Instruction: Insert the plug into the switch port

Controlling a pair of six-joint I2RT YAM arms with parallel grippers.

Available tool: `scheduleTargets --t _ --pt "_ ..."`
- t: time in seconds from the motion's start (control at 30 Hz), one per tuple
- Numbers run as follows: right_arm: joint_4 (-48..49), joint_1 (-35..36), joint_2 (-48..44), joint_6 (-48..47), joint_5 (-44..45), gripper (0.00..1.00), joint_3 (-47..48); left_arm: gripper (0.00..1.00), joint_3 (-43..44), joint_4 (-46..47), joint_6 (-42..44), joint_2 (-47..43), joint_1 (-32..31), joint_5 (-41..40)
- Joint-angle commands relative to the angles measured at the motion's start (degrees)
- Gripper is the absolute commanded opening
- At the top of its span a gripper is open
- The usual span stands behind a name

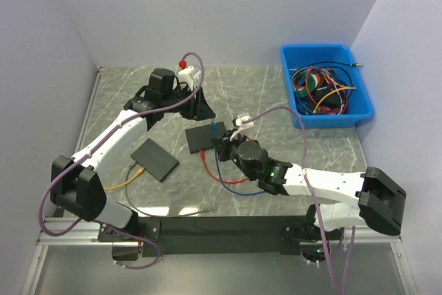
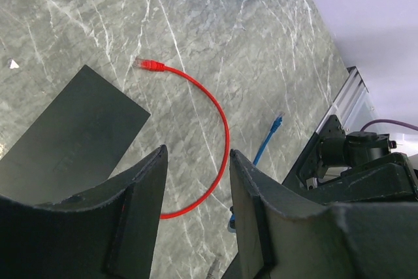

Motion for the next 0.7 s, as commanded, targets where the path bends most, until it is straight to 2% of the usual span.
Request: scheduleTargets --t 0.0,0.3,0.67 --pt "1.5 -0.4 0.1 -1.0 0.0 0.0 3.0 0.49 -0.3 1.9 1.3 -1.8 -0.5 2.0" --pt "-1.5 -1.3 2.4 -1.3 -1.3 0.0 5.6 0.49 -0.4 1.9 1.2 -2.0 -0.5 2.1" --pt "-0.7 -1.5 3.3 -0.6 -2.7 0.0 6.2 0.49 -0.3 2.0 1.0 -1.8 -0.5 1.6"
